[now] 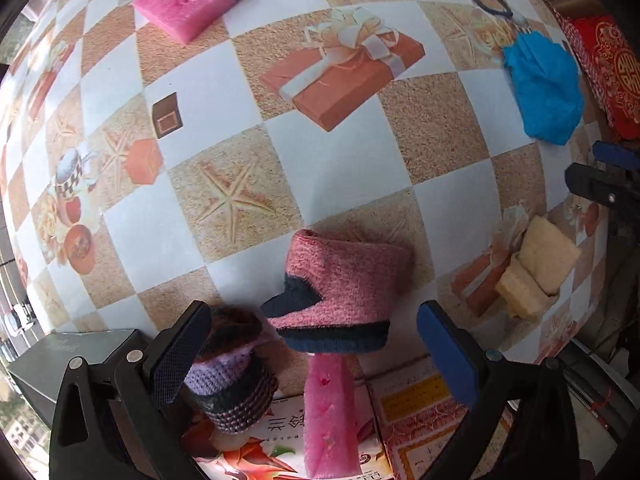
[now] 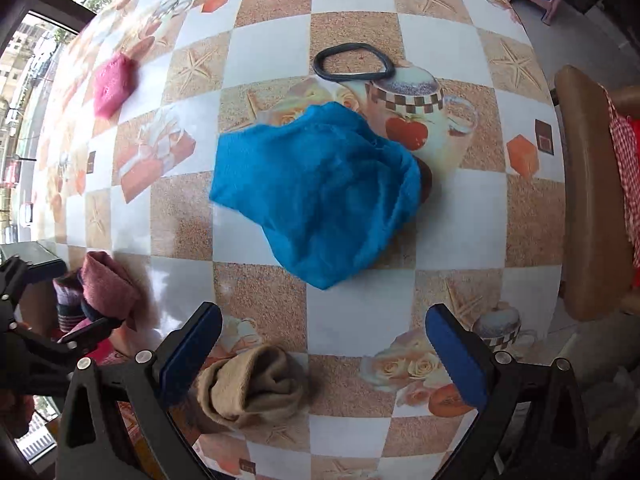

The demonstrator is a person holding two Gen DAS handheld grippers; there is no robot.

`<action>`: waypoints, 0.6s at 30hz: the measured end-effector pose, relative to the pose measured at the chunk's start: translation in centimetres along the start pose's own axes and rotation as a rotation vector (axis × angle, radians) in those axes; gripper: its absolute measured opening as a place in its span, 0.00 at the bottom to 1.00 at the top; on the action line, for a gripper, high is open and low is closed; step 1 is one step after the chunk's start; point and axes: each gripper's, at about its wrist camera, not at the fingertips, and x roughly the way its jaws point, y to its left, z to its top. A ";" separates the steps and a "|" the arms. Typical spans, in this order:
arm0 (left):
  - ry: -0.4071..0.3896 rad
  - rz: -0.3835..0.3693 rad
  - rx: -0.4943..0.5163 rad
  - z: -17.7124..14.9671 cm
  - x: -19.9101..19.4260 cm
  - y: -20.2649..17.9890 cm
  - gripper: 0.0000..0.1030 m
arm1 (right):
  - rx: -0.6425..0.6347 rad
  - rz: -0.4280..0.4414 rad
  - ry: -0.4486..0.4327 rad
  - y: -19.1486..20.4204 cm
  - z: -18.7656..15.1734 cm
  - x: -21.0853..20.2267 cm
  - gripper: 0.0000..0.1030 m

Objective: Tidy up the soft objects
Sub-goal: 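Reach the left tool to the pink knit sock while the right tool reaches the blue cloth, then grasp the pink knit sock with the left tool while the right tool grasps the blue cloth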

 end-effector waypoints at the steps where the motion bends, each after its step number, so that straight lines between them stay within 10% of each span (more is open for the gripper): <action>1: 0.017 0.013 0.005 0.2 0.4 -0.2 1.00 | -0.005 -0.001 -0.005 -0.1 -0.2 0.0 1.00; 7: 0.063 0.041 0.018 1.1 1.9 -0.8 0.93 | 0.030 0.000 -0.148 -0.6 0.5 -1.6 1.00; 16: 0.100 0.029 0.012 1.6 2.7 -0.6 0.89 | -0.073 0.010 -0.094 2.0 3.9 2.1 0.99; 18: 0.074 0.019 0.019 1.4 2.1 -0.7 0.79 | -0.101 -0.064 -0.115 2.3 3.5 1.8 0.84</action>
